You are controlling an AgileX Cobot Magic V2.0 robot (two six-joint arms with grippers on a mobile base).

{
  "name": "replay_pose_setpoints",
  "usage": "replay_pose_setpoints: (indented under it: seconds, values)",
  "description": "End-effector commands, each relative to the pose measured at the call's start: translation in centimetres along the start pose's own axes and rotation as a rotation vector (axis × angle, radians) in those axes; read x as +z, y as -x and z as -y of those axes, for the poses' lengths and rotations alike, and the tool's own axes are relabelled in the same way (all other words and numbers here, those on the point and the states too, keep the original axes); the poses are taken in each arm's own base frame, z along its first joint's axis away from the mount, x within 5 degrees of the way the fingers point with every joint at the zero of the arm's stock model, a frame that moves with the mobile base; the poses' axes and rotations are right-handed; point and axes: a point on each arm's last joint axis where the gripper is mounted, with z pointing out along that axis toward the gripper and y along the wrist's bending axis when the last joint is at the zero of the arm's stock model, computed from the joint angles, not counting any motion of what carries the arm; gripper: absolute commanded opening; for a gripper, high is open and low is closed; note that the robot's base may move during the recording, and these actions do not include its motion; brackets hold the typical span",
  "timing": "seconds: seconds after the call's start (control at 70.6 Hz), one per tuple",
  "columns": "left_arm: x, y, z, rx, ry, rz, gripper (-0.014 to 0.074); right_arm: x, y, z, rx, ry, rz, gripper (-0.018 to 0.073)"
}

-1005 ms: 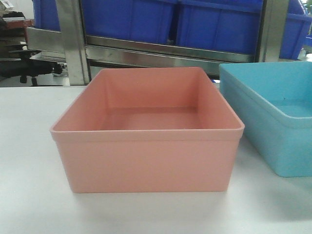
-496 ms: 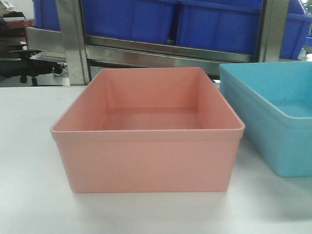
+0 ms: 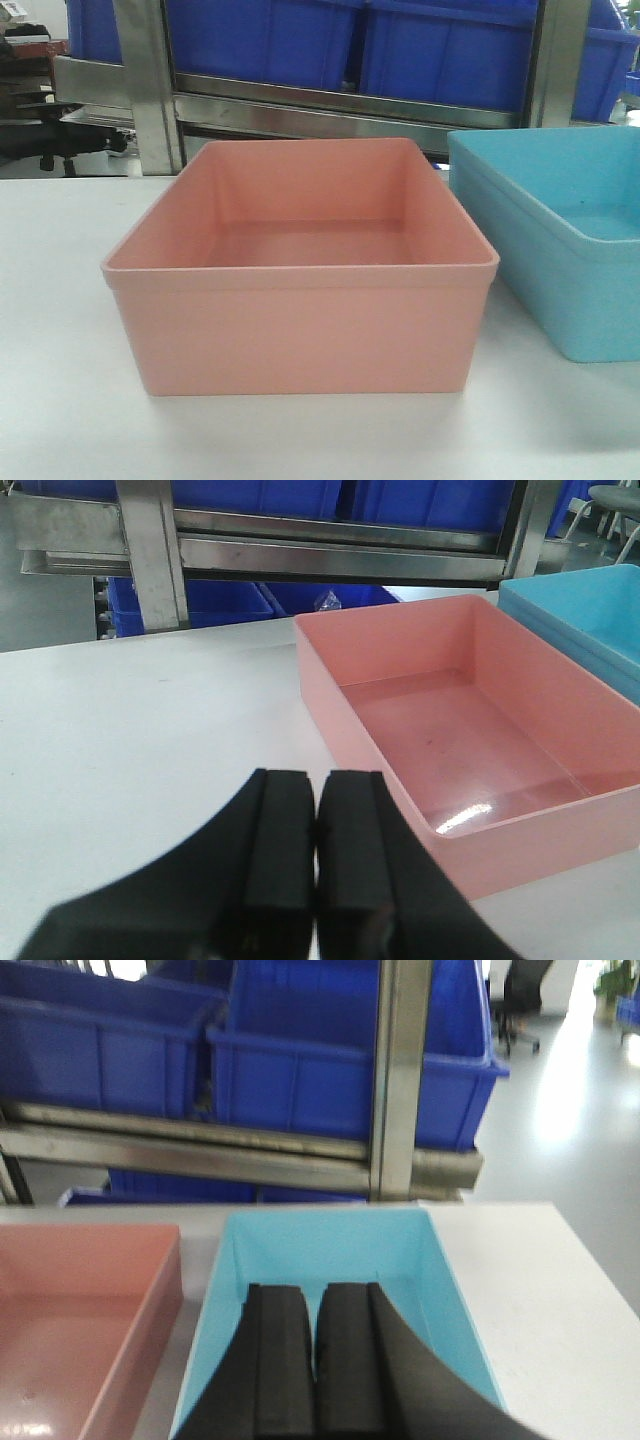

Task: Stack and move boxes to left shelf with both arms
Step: 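Lower the right gripper onto the wall of the light-blue bin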

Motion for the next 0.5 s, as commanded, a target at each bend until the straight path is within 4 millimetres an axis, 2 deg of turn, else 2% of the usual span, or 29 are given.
replay_pose_setpoints:
  seconds: [0.0, 0.085, 0.184, 0.227, 0.255, 0.481]
  values:
    - [-0.2, 1.7, 0.2, -0.005, -0.019, 0.111, -0.0006, 1.9, 3.1, -0.2, -0.015, -0.005, 0.014, 0.0082]
    - [-0.2, 1.7, 0.2, -0.005, -0.019, 0.111, -0.0006, 4.0, 4.2, -0.3, -0.016, -0.015, -0.055, 0.0243]
    - [-0.2, 1.7, 0.2, -0.005, -0.019, 0.111, -0.0006, 6.4, 4.9, -0.4, -0.02, -0.033, -0.159, 0.0519]
    - [-0.2, 1.7, 0.2, -0.005, -0.019, 0.111, -0.0006, 7.0, 5.3, -0.4, -0.022, -0.041, -0.191, 0.0593]
    - [-0.2, 1.7, 0.2, -0.005, -0.019, 0.111, -0.0006, 7.4, 5.5, -0.4, -0.024, -0.046, -0.211, 0.0615]
    - [-0.2, 1.7, 0.2, -0.005, -0.019, 0.111, -0.0006, 10.7, 7.2, 0.0, -0.042, -0.115, -0.395, 0.058]
